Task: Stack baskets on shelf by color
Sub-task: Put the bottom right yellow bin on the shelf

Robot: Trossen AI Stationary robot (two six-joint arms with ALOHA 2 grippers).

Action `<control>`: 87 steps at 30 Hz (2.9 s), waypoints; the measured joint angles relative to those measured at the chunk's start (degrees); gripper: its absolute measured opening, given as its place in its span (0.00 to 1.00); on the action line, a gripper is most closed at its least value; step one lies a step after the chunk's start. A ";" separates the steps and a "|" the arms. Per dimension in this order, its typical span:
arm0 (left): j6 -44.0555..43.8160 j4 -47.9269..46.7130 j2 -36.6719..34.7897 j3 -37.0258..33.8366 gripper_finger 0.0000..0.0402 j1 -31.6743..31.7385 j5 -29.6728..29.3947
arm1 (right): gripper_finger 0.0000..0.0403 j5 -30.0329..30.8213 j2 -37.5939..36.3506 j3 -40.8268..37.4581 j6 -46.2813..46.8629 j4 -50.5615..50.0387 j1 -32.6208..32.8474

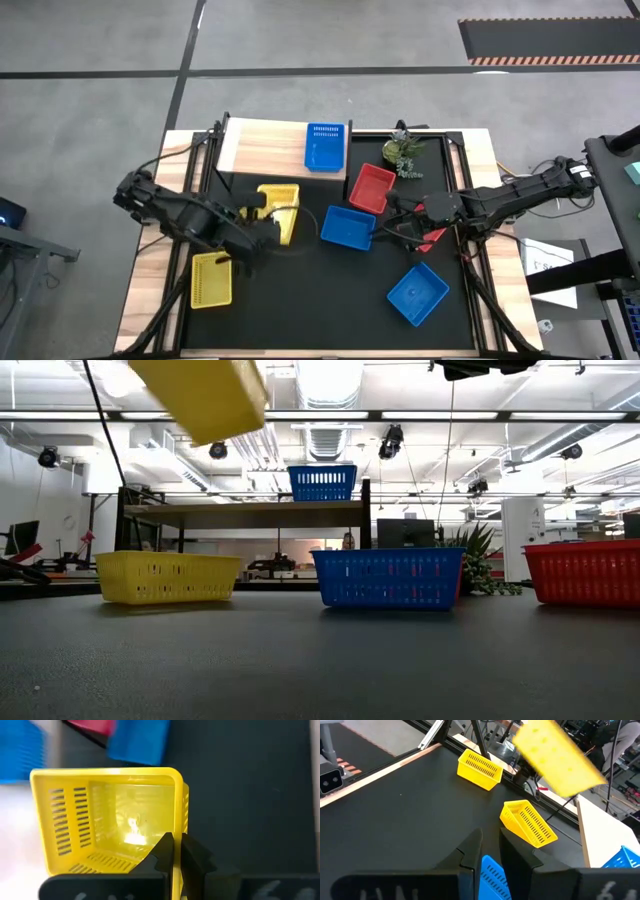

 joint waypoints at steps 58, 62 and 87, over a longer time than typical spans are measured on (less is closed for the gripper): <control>38.59 19.98 0.64 -19.79 0.00 37.93 -5.32 | 0.14 2.99 0.00 0.00 -2.02 0.20 -0.13; 38.67 20.60 0.64 -20.01 0.00 37.93 -4.93 | 0.14 2.99 0.00 0.00 -2.02 0.20 -0.13; 39.99 23.54 0.55 -23.65 0.07 37.93 -3.61 | 0.14 2.98 0.00 0.00 -1.80 0.40 -0.13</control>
